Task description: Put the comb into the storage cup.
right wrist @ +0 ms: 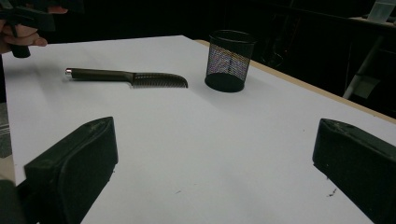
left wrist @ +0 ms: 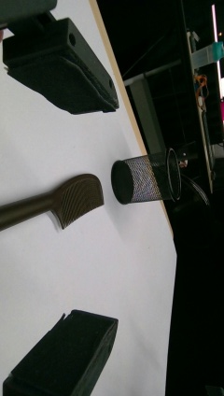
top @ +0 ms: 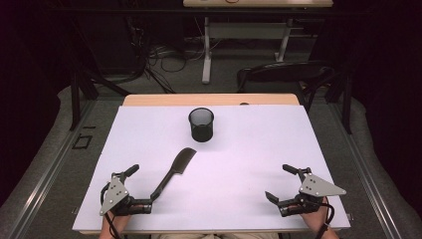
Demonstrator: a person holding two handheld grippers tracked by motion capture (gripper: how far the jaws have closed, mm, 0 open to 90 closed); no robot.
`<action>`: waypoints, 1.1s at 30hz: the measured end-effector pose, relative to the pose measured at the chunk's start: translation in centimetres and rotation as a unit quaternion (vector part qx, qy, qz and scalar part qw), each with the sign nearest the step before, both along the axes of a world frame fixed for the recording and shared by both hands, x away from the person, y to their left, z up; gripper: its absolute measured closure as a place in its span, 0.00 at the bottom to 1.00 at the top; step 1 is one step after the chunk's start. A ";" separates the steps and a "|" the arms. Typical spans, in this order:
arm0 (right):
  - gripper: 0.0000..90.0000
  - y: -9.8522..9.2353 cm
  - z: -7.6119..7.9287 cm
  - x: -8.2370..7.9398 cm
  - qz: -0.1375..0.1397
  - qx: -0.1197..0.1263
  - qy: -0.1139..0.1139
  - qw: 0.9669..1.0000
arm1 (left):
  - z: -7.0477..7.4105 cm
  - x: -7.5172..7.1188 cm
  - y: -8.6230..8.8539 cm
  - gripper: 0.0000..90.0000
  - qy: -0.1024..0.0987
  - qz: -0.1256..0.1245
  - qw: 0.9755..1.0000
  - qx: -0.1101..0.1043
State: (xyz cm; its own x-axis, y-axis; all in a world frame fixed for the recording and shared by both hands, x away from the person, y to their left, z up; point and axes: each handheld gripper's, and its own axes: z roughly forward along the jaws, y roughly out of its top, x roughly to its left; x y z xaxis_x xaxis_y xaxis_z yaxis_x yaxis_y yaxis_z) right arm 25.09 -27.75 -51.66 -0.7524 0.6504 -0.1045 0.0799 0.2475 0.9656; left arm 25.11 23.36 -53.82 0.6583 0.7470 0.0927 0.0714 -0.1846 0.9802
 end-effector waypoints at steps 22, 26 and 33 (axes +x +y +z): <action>0.00 0.1 0.0 0.2 0.001 -0.011 0.002 1.000 | 0.5 0.3 -0.6 0.00 0.022 0.009 0.999 0.021; 0.00 0.1 0.0 0.2 0.002 -0.012 0.001 1.000 | 0.5 0.3 -0.9 0.00 0.030 0.010 0.999 0.027; 0.00 0.5 -0.1 0.6 0.008 -0.014 0.002 1.000 | 0.7 0.1 -1.2 0.00 0.037 0.012 0.999 0.035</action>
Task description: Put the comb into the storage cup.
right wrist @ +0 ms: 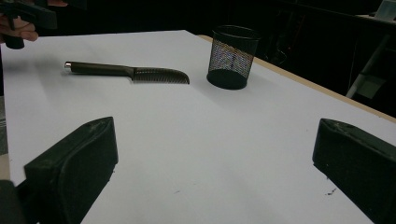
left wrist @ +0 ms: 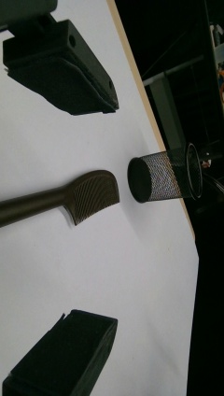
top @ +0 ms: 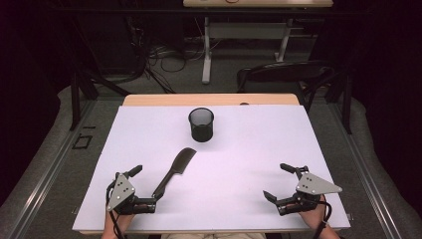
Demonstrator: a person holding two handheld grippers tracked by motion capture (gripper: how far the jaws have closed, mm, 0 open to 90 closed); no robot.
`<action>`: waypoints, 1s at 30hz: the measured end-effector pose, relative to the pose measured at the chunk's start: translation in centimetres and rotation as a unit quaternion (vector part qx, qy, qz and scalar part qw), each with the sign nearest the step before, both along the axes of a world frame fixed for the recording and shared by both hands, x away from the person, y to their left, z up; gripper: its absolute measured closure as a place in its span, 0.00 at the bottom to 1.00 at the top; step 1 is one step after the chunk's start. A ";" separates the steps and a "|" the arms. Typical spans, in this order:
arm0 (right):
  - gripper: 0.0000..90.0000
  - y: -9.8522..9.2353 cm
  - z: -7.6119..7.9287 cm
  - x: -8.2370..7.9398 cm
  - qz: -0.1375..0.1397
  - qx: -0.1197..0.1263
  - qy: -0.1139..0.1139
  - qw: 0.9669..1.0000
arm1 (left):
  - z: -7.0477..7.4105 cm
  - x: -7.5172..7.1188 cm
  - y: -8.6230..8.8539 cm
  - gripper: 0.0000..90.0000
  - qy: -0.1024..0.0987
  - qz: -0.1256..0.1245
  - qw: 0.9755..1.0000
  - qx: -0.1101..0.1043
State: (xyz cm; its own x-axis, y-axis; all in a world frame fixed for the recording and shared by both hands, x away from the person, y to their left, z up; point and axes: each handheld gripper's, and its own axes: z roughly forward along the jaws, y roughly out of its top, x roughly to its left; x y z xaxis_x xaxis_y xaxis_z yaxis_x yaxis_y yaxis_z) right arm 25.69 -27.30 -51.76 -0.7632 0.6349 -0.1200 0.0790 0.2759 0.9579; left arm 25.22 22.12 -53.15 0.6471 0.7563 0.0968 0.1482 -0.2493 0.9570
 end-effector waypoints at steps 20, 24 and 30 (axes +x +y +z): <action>0.00 0.2 -0.2 0.1 0.002 -0.006 0.009 1.000 | 0.0 0.5 -1.6 0.00 0.042 -0.003 0.998 0.037; 0.00 0.2 -0.2 0.1 0.002 -0.008 0.011 1.000 | -0.1 0.5 -1.9 0.00 0.050 -0.007 0.997 0.052; 0.00 0.2 -0.2 0.1 0.002 -0.012 0.012 1.000 | -0.1 0.4 -2.3 0.07 0.059 -0.023 0.996 0.067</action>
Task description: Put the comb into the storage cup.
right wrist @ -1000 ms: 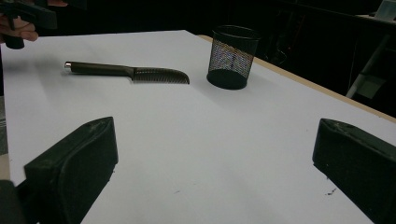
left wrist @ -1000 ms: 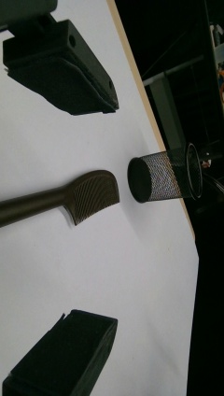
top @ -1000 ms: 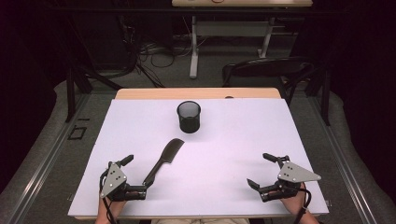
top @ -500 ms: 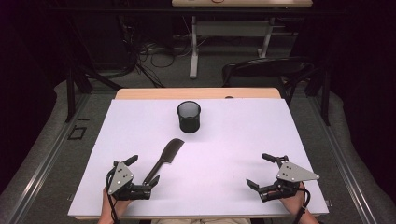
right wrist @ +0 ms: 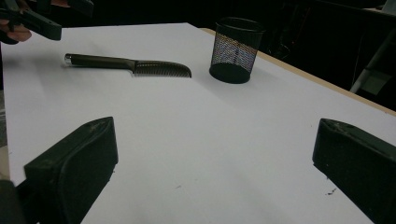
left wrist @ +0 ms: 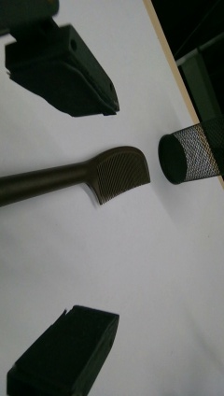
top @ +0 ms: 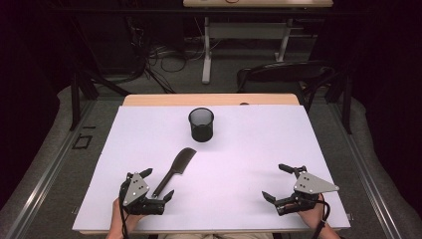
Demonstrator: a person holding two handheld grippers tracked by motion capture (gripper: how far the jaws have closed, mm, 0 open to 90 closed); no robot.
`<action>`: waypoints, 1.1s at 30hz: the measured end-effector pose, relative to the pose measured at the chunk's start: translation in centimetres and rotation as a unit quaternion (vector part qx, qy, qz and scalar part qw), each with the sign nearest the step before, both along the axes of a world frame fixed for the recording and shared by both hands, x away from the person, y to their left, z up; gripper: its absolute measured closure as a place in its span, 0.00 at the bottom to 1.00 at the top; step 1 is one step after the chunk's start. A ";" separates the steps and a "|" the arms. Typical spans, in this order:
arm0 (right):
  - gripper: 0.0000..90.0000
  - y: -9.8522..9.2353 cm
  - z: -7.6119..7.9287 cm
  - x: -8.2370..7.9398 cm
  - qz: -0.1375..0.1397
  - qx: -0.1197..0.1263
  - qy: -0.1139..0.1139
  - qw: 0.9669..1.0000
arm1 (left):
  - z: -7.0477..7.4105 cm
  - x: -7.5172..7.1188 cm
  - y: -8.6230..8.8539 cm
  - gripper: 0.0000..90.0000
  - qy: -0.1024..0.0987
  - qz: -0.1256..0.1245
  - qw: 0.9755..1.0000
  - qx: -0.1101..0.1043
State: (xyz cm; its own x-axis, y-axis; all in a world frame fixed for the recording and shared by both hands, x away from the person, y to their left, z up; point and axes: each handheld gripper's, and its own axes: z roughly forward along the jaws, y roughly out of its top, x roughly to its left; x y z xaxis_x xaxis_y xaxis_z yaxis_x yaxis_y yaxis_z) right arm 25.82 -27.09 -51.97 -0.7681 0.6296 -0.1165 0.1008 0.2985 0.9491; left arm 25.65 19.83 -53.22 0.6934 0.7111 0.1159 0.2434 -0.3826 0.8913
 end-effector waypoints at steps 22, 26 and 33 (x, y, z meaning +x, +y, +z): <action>0.00 0.0 0.0 -0.1 0.000 -0.008 -0.002 1.000 | -1.1 1.0 0.2 1.00 0.090 0.000 0.995 0.033; 0.00 0.0 0.0 -0.2 0.000 -0.006 -0.003 1.000 | -1.2 1.1 0.1 1.00 0.107 -0.001 0.993 0.046; 0.00 0.0 0.0 -0.1 0.001 -0.010 0.000 1.000 | -1.7 1.3 0.0 1.00 0.138 0.001 0.988 0.062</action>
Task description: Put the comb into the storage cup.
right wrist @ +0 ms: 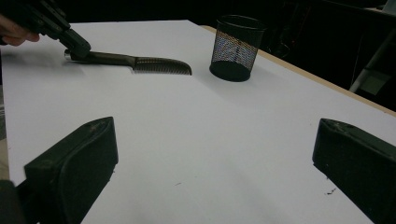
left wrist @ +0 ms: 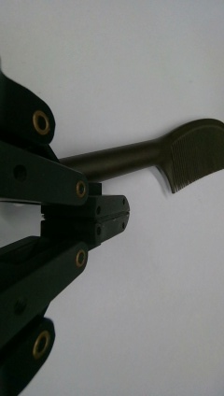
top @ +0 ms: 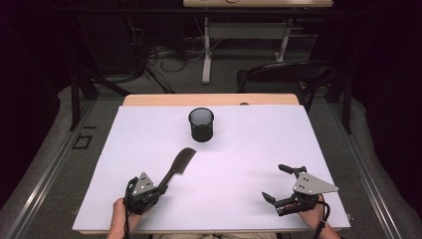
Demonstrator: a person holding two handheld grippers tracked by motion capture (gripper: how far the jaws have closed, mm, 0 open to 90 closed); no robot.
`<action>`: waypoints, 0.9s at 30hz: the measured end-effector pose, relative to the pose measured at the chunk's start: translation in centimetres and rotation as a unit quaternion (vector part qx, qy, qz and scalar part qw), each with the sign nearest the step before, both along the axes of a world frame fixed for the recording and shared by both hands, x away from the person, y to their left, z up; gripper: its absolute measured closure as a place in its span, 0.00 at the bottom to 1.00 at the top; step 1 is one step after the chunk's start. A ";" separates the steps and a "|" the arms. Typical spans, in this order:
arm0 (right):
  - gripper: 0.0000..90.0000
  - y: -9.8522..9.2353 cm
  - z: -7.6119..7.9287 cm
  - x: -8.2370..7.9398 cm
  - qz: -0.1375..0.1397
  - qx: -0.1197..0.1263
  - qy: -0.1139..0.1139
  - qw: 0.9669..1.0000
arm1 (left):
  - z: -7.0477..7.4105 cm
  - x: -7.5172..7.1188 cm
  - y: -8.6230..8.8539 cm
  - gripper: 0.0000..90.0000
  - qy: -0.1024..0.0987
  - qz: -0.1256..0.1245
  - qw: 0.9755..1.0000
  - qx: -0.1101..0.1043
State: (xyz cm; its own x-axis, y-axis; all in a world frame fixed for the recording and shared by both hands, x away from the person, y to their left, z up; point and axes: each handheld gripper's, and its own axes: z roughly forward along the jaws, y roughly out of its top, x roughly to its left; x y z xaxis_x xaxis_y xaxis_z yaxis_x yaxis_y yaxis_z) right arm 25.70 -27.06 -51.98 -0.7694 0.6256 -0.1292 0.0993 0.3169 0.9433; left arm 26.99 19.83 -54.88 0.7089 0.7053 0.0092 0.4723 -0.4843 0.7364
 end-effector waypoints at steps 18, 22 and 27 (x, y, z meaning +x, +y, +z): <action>0.00 0.0 0.0 0.0 -0.002 -0.001 -0.004 1.000 | -0.2 0.1 0.3 1.00 0.031 0.012 0.999 0.026; 0.00 0.0 0.0 0.0 -0.003 -0.001 -0.004 1.000 | -0.3 0.3 0.4 1.00 0.038 0.017 0.999 0.033; 0.00 0.0 0.0 0.0 -0.002 -0.001 -0.004 1.000 | -0.3 0.5 0.5 1.00 0.039 0.024 0.998 0.039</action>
State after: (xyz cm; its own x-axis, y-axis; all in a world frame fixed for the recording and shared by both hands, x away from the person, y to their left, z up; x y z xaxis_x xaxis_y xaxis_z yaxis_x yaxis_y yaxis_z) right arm 25.67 -27.06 -52.00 -0.7658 0.6284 -0.1367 0.0930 0.3185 0.9433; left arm 27.45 20.29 -55.19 0.6748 0.7379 0.0122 0.5509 -0.5147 0.6570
